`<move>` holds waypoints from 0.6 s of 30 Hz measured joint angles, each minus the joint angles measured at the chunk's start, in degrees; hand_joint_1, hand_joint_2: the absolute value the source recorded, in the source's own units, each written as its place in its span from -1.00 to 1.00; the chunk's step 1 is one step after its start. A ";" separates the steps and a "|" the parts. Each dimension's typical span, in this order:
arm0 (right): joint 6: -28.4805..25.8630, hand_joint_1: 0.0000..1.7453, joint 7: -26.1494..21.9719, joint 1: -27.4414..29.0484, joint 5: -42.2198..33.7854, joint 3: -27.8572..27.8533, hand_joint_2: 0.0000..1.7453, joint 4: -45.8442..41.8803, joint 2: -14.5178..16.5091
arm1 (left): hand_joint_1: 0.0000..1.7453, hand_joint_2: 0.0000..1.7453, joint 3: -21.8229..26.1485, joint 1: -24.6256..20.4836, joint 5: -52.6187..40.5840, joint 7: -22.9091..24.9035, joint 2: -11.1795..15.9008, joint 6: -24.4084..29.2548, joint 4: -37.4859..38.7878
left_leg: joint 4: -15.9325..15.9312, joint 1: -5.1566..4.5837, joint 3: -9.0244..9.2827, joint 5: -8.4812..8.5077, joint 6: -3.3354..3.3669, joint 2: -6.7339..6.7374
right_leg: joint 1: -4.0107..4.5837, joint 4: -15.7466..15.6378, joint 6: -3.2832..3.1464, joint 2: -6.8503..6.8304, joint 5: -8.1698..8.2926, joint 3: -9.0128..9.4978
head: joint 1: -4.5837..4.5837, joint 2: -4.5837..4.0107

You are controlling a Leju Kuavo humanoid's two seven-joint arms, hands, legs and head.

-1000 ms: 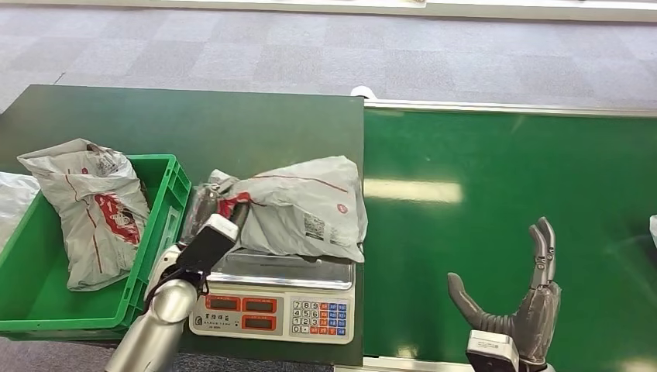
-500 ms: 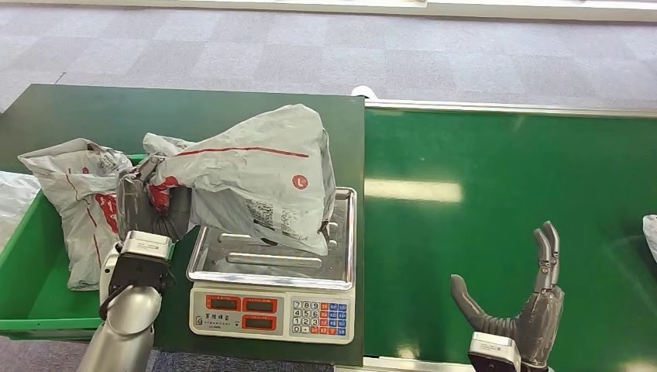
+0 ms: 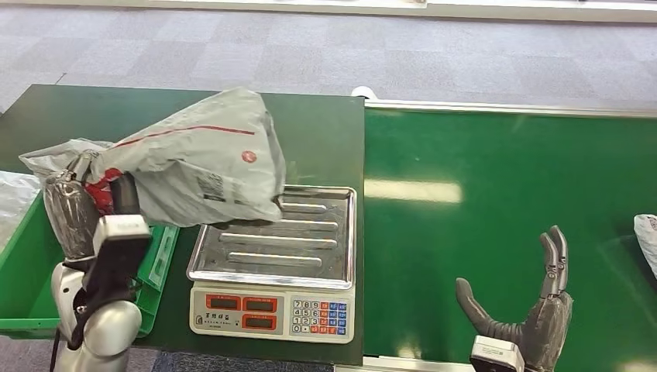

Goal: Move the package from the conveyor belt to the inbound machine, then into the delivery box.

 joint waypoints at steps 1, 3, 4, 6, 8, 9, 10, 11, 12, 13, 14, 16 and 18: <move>-0.06 -1.00 0.41 -0.04 0.08 -0.02 1.00 -0.25 -0.02 | 0.96 1.00 2.67 -0.47 0.78 0.38 0.20 -0.47 1.79 | -0.01 0.02 0.01 0.01 -0.01 0.09 | 0.02 0.01 -0.03 0.07 0.03 -0.01 | 0.00 0.00; -0.01 -1.00 1.16 -0.07 0.22 -0.08 1.00 -0.66 -0.05 | 0.94 1.00 8.02 -0.96 0.84 0.49 0.56 -1.51 5.12 | -0.01 0.05 0.04 0.02 -0.03 0.25 | 0.05 0.02 -0.08 0.22 0.07 -0.04 | -0.02 0.00; 0.10 -1.00 1.48 -0.07 0.34 -0.14 1.00 -0.84 -0.06 | 0.94 1.00 10.58 -1.00 0.30 1.00 0.63 -2.36 6.69 | -0.01 0.05 0.05 0.03 -0.03 0.27 | 0.06 0.03 -0.09 0.25 0.07 -0.04 | -0.01 0.00; 0.36 -1.00 1.90 -0.03 0.75 -0.26 1.00 -1.30 -0.06 | 0.94 1.00 15.33 -0.62 -1.32 2.38 0.62 -4.65 9.55 | -0.01 0.06 0.05 0.03 -0.03 0.30 | 0.06 0.04 -0.09 0.27 0.07 -0.07 | 0.01 0.00; 0.44 -1.00 2.11 0.06 1.27 -0.40 1.00 -1.74 -0.05 | 0.91 1.00 19.11 0.16 -3.02 3.39 0.50 -6.59 11.48 | -0.01 0.05 0.00 0.02 -0.04 0.35 | 0.06 0.04 -0.08 0.32 0.07 -0.14 | 0.01 0.00; 0.49 -1.00 2.23 0.09 1.50 -0.46 1.00 -1.94 -0.04 | 0.87 1.00 20.50 0.54 -3.78 3.81 0.42 -7.14 12.07 | 0.00 0.05 -0.03 0.02 -0.04 0.36 | 0.06 0.04 -0.08 0.33 0.07 -0.17 | 0.01 0.00; 0.56 -1.00 2.33 0.11 1.67 -0.51 1.00 -2.12 -0.02 | 0.79 1.00 21.56 0.89 -4.47 4.27 0.32 -7.49 12.45 | 0.00 0.05 -0.06 0.01 -0.04 0.35 | 0.05 0.04 -0.07 0.33 0.06 -0.18 | 0.01 0.00; 0.65 -1.00 2.42 0.11 1.80 -0.53 1.00 -2.27 0.00 | 0.69 1.00 22.37 1.26 -5.12 4.74 0.21 -7.76 12.65 | 0.00 0.04 -0.09 0.00 -0.03 0.33 | 0.04 0.03 -0.07 0.32 0.05 -0.19 | 0.02 0.00; 0.73 -1.00 2.47 0.11 1.93 -0.55 1.00 -2.41 0.03 | 0.59 1.00 22.96 1.60 -5.74 5.16 0.07 -7.93 12.75 | 0.00 0.04 -0.10 -0.01 -0.03 0.32 | 0.04 0.03 -0.06 0.31 0.05 -0.19 | 0.02 0.00; 0.78 -1.00 2.50 0.11 2.09 -0.56 1.00 -2.53 0.07 | 0.51 1.00 23.40 1.95 -6.26 5.48 -0.08 -8.03 12.77 | 0.00 0.03 -0.11 -0.01 -0.02 0.31 | 0.03 0.02 -0.06 0.31 0.05 -0.20 | 0.02 0.00; 0.79 -1.00 2.51 0.12 2.27 -0.57 1.00 -2.65 0.10 | 0.49 1.00 23.72 2.27 -6.76 5.70 -0.27 -8.11 12.75 | 0.00 0.03 -0.12 -0.02 -0.02 0.32 | 0.03 0.02 -0.06 0.31 0.05 -0.20 | 0.01 0.00; 0.79 -1.00 2.53 0.14 2.57 -0.63 1.00 -2.90 0.20 | 0.52 1.00 23.98 2.76 -7.75 6.09 -0.74 -8.16 12.67 | 0.00 0.03 -0.12 -0.03 -0.02 0.31 | 0.03 0.01 -0.06 0.31 0.05 -0.21 | 0.01 0.00; 0.86 -1.00 2.61 0.22 2.60 -0.81 1.00 -3.07 0.33 | 0.33 1.00 23.99 3.00 -8.83 6.74 -1.33 -8.14 12.56 | 0.00 0.03 -0.11 -0.02 -0.02 0.30 | 0.03 0.01 -0.06 0.31 0.05 -0.21 | 0.01 0.00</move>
